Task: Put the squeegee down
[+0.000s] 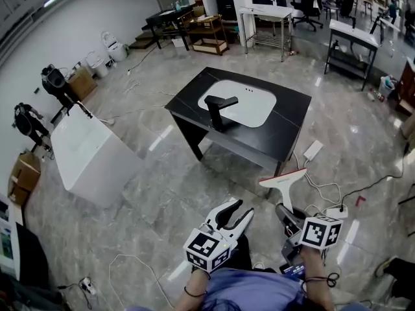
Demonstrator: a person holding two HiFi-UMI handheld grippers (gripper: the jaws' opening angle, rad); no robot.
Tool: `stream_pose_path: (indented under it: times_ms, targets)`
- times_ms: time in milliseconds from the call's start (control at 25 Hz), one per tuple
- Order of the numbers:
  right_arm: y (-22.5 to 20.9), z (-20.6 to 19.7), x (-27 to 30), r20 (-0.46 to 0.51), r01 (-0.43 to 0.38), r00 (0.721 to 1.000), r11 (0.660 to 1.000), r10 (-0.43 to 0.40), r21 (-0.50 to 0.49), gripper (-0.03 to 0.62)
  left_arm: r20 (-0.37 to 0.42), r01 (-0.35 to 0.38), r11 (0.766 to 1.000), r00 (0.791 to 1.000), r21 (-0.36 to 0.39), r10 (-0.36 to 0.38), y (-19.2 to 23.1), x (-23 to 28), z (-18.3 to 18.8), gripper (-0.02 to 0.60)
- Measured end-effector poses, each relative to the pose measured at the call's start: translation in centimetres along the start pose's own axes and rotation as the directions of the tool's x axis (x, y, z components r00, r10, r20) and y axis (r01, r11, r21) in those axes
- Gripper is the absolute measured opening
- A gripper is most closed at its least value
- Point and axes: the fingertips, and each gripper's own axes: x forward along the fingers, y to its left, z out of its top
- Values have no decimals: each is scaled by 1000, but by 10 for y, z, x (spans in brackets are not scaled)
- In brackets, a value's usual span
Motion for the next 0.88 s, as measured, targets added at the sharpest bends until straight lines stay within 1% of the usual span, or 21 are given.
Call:
stream_pose_path:
  times_ms: [200, 440, 640, 880]
  targets:
    - [-15, 38, 38, 4, 33, 999, 999, -33, 23, 46, -32, 24, 1000, 999, 6, -24, 51, 44, 14, 161]
    - [-31, 89, 82, 33, 73, 997, 995, -75, 66, 46, -42, 91, 996, 995, 11, -90, 101, 97, 42, 161]
    - [-44, 122, 122, 29, 113, 993, 990, -116, 86, 46, -62, 134, 991, 989, 1, -133, 142, 131, 55, 160]
    - [-51, 158, 170, 42, 128, 990, 987, -133, 100, 46, -72, 170, 985, 983, 29, -168, 192, 161, 73, 161]
